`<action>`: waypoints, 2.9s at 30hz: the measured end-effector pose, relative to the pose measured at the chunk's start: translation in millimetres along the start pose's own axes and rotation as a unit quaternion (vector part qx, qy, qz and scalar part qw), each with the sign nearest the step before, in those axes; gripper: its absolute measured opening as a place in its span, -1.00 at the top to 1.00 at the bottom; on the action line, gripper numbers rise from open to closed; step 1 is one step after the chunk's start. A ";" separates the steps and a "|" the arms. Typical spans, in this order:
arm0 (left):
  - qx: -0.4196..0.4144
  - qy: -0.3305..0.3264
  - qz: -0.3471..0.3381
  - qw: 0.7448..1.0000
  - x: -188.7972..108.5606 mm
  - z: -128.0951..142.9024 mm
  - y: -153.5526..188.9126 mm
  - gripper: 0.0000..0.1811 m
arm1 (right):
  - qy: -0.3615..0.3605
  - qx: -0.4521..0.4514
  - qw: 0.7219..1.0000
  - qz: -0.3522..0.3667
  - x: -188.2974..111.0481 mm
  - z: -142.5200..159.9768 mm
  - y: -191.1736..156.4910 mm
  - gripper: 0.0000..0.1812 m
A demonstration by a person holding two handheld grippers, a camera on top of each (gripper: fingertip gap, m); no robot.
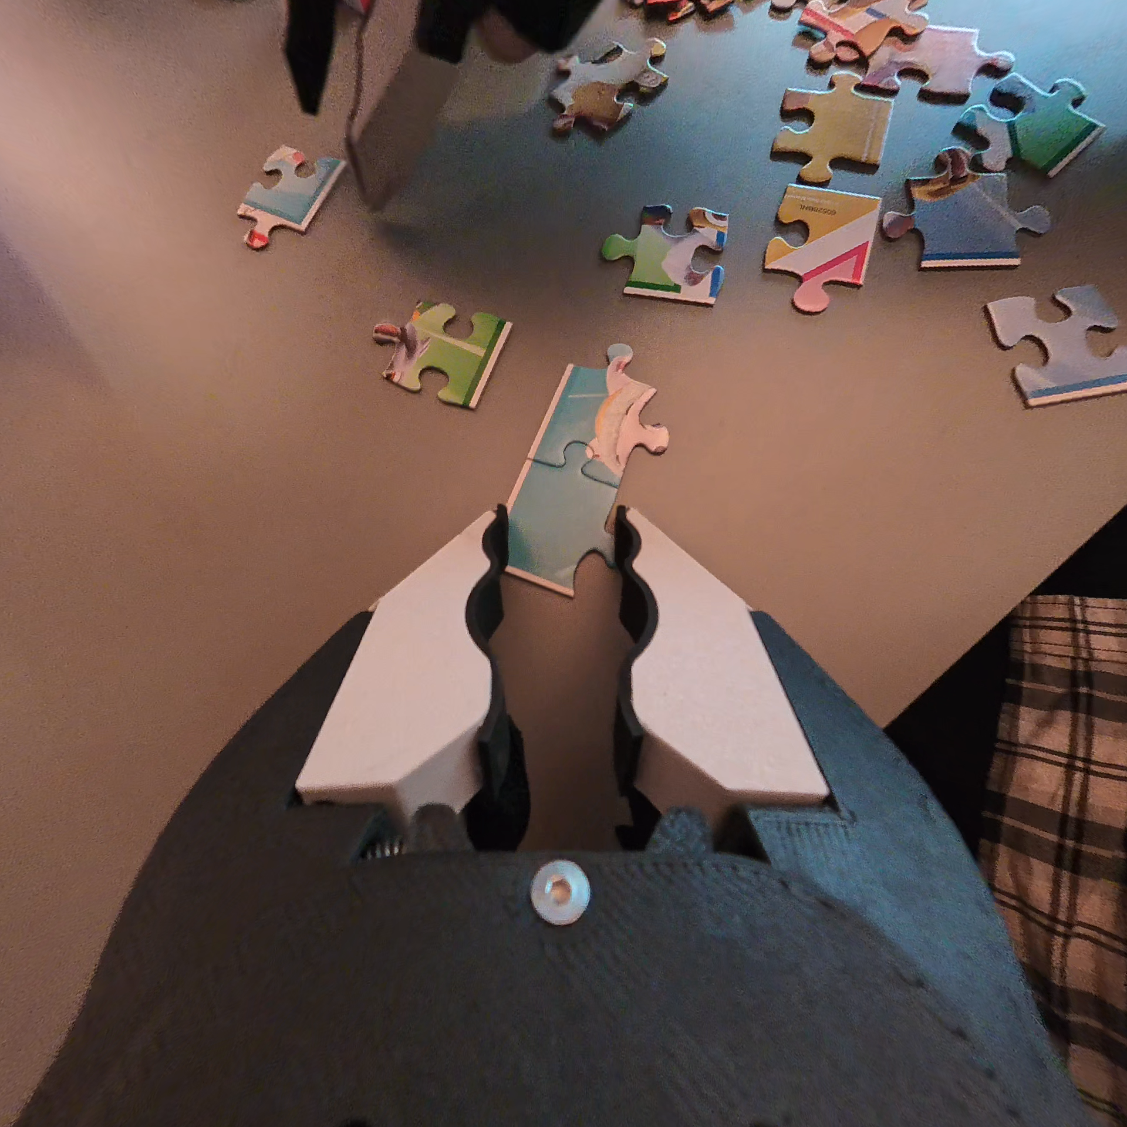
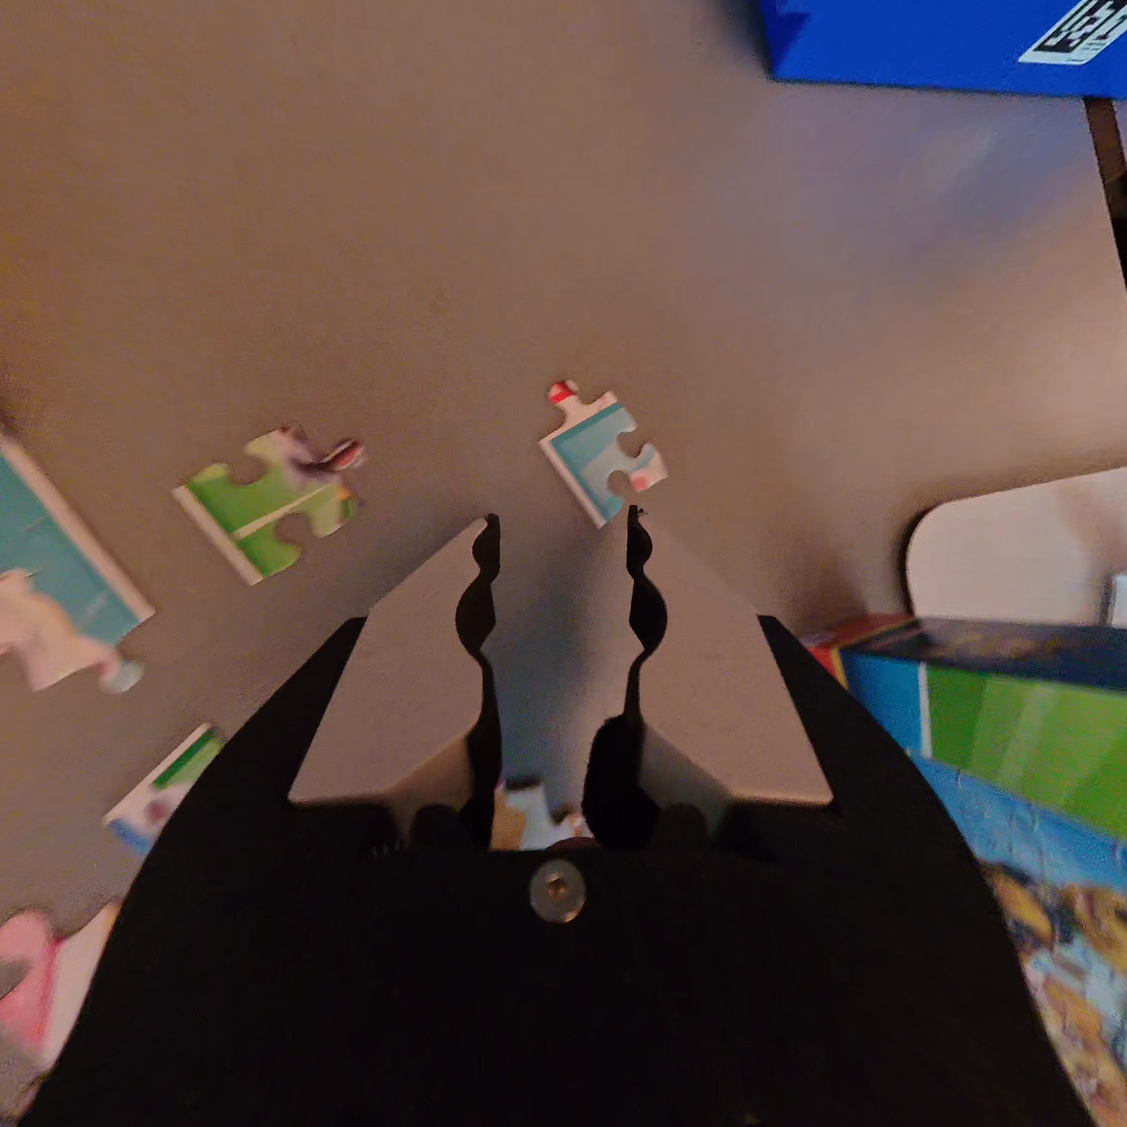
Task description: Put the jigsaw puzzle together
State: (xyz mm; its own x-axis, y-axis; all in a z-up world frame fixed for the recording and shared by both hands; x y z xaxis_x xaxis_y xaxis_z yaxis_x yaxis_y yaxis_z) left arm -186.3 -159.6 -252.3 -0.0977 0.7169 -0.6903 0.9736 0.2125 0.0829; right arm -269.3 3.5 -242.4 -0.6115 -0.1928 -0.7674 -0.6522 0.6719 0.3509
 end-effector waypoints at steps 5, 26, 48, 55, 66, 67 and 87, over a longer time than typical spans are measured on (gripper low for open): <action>0.006 0.000 0.010 1.000 -1.7 2.1 3.1 0.61 | 0.017 0.031 0.999 -0.042 22.6 -8.8 15.9 0.56; -0.022 0.019 0.020 0.999 -24.5 -2.4 -8.9 0.63 | -0.002 0.074 0.991 -0.114 -23.2 20.8 -39.6 0.75; -0.004 -0.033 0.005 0.999 -6.9 2.1 -9.0 0.62 | 0.021 0.044 0.990 -0.135 -96.1 37.5 -93.3 0.57; -0.004 -0.033 0.014 0.999 -9.4 2.9 -10.2 0.61 | 0.023 -0.009 0.981 -0.190 -145.1 54.3 -174.8 0.58; -0.010 -0.046 0.024 0.999 -20.0 3.4 -18.9 0.62 | 0.023 -0.006 0.984 -0.177 -122.5 51.4 -211.3 0.76; -0.011 -0.045 0.030 0.998 -19.1 2.6 -18.9 0.62 | 0.027 -0.006 0.985 -0.172 -118.7 47.2 -210.4 0.76; -0.009 -0.064 0.040 0.997 -12.8 3.5 -26.0 0.71 | 0.059 0.059 0.995 -0.063 -53.0 -26.9 -185.1 0.92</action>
State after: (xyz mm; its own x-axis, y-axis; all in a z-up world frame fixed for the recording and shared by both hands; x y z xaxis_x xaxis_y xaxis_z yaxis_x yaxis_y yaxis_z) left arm -209.7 -176.6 -248.1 0.0089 0.6423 -0.7664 0.9735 0.1695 0.1534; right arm -128.2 -129.9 -252.3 -0.5804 -0.3588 -0.7311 -0.6743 0.7151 0.1844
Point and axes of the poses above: each gripper's, where its closed fingertips meet, x out along the fingers, z out of its underside, y = z × x across the jaws, the point moved 3 cm from there along -x, back along the fingers, and after that the axes turned 14 degrees about -x, right-handed, at the moved point
